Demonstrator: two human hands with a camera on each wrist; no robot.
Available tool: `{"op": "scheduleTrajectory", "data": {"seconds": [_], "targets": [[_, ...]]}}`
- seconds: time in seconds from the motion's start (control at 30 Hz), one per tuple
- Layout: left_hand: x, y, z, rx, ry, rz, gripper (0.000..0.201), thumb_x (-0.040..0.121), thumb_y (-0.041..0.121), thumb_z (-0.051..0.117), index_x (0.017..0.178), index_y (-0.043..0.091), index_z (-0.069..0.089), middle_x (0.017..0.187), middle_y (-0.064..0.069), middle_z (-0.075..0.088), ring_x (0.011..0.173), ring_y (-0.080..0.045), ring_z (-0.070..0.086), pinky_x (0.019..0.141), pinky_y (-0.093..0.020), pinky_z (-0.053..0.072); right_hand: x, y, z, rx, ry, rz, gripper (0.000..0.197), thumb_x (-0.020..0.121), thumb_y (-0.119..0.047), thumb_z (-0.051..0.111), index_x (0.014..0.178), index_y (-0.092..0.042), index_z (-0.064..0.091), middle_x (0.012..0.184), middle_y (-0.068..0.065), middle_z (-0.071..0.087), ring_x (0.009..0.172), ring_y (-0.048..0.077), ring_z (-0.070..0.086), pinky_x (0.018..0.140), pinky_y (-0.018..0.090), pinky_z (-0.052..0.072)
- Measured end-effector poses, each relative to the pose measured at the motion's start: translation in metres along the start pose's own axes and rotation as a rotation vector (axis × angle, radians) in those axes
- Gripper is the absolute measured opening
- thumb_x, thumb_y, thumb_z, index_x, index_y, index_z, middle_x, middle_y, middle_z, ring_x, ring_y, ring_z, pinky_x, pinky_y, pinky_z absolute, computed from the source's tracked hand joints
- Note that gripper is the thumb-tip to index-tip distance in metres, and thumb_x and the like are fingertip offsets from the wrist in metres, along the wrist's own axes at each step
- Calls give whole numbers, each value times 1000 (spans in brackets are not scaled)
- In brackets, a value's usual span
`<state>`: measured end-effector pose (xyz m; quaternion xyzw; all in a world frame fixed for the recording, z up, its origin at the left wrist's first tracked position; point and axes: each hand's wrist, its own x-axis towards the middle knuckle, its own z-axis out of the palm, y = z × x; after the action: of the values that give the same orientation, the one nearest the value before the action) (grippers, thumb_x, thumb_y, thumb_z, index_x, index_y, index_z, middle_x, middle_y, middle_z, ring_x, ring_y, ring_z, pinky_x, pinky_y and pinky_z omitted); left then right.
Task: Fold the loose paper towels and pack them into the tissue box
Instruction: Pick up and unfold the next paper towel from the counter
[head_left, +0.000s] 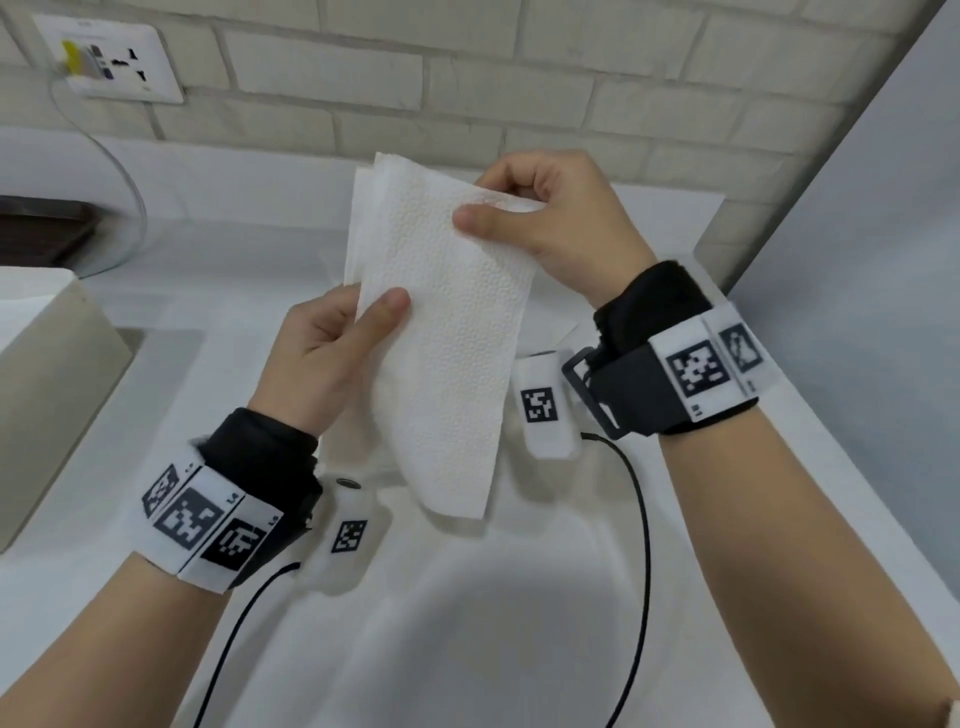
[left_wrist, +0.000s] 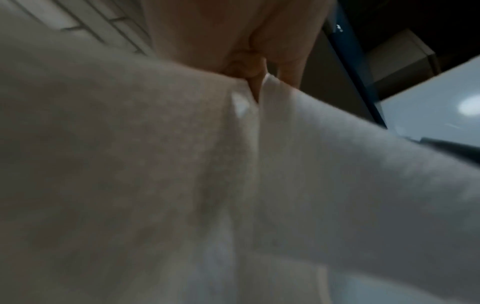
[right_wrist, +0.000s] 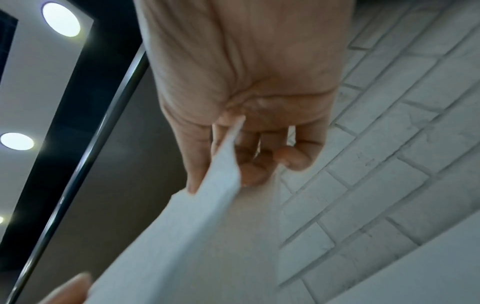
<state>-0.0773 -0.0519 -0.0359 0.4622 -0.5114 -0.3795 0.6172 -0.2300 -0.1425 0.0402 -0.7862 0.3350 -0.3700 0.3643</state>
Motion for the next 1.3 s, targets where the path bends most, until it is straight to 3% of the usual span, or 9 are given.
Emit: {"op": "scheduleTrajectory", "data": {"seconds": [0.17,0.27,0.37,0.53,0.63,0.77,0.97,1.07,1.3], "targets": [[1,-1,-7,-93,140,-15,33,91,24,51,66,30,72,76,14,72,75,-2,67,68,-17,52,-11,11,25,181,264,138,39,79,-25,71,104,-23,41,99,-5,51,87,7,53,81,18,47],[5,-2,-14,-141,162,-19,30,97,21,45,83,29,70,88,12,72,89,-6,67,78,-22,51,-23,19,41,244,-3,366,53,83,-35,64,120,-26,27,114,-1,51,99,11,57,91,32,51],[5,-4,-18,-90,116,9,15,90,20,51,103,27,53,102,11,66,95,-6,63,80,-22,50,-28,22,61,250,-130,373,53,89,-34,57,130,-21,26,125,-6,51,115,12,53,102,37,44],[6,-20,-42,232,156,-122,74,84,13,64,142,22,20,125,4,52,110,-13,56,94,-31,46,-23,23,86,207,-199,381,37,96,-19,46,127,-10,26,122,1,51,110,16,53,101,36,43],[7,-18,-56,322,87,-223,36,87,7,58,122,12,52,111,0,65,104,-23,62,90,-34,50,-18,20,102,132,-176,311,26,97,-12,40,119,-11,27,110,0,51,99,17,53,86,27,45],[11,-6,-60,440,277,-16,27,89,-1,47,112,11,37,99,12,53,89,1,54,69,0,41,-6,7,130,235,-9,158,15,98,-8,34,103,-19,25,108,4,48,90,13,48,66,3,39],[5,-9,-78,295,407,100,43,86,-16,38,111,13,18,118,-2,35,107,-3,44,87,-6,41,3,0,175,408,34,93,19,96,-5,36,99,-20,26,107,1,39,101,18,44,84,19,38],[3,-28,-92,266,445,-73,47,84,-13,45,121,6,21,128,-13,36,119,-19,43,88,-19,43,0,11,193,434,-70,193,26,95,-3,37,108,-21,24,117,4,42,107,20,47,87,24,41],[1,-35,-103,215,508,-138,42,85,-13,42,116,12,30,95,10,46,89,-3,49,67,-6,44,6,14,202,461,-85,219,20,97,-5,36,107,-16,22,98,-11,39,86,-3,44,67,-2,38]]}}
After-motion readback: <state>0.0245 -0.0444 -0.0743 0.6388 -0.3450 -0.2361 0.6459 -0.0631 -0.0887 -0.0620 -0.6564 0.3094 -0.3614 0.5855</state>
